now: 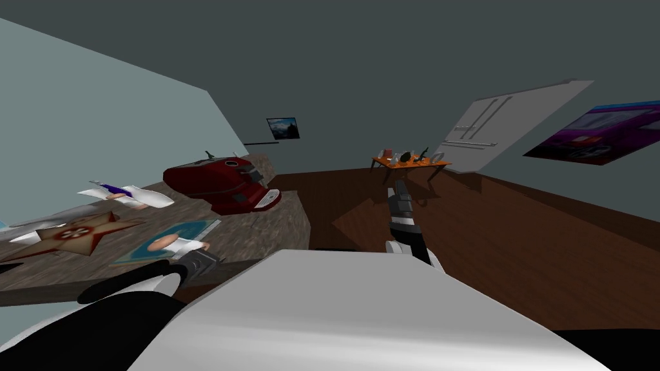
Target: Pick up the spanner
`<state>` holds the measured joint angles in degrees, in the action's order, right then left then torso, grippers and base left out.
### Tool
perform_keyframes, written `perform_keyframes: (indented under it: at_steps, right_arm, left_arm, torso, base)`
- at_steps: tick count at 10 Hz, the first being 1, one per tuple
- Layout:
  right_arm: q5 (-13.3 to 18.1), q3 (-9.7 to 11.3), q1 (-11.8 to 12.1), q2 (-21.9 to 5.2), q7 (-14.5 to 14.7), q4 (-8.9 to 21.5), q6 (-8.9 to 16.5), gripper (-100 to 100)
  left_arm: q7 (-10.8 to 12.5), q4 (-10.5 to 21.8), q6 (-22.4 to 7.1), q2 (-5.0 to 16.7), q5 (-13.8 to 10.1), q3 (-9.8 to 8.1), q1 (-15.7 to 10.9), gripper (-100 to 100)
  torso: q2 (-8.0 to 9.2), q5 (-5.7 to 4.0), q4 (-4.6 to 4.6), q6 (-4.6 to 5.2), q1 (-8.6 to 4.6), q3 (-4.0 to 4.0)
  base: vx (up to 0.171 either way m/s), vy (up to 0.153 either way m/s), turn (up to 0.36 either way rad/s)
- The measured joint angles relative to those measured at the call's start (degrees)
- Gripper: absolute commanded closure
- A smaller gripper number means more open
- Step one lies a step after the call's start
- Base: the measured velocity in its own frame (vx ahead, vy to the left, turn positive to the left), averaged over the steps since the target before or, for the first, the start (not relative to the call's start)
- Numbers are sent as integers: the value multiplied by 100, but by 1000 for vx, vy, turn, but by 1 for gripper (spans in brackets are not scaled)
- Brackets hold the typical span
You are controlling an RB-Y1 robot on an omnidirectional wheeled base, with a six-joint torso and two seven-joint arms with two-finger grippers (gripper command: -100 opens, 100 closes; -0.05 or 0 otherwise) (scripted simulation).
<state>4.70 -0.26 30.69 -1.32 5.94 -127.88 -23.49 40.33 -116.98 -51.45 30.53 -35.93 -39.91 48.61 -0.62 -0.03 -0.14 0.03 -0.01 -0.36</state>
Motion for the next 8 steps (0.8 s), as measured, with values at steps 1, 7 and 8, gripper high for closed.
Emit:
perform_keyframes:
  at_steps: [1,7,8]
  right_arm:
    - [0,0,0,0,0,0,0,0]
    - [0,0,-1,0,0,0,0,0]
    - [0,0,0,0,0,0,0,0]
  left_arm:
    - [77,9,-170,9,-64,-32,29,-100]
    - [545,373,-1092,314,-789,-303,130,-100]
    - [639,443,-1254,365,-930,-340,143,-100]
  torso:
    - [8,0,1,-1,0,3]
    - [13,4,2,0,17,6]
    - [10,4,2,0,14,5]
  base:
    - [144,-32,-6]
    - [140,1,-5]
    - [119,-2,-3]
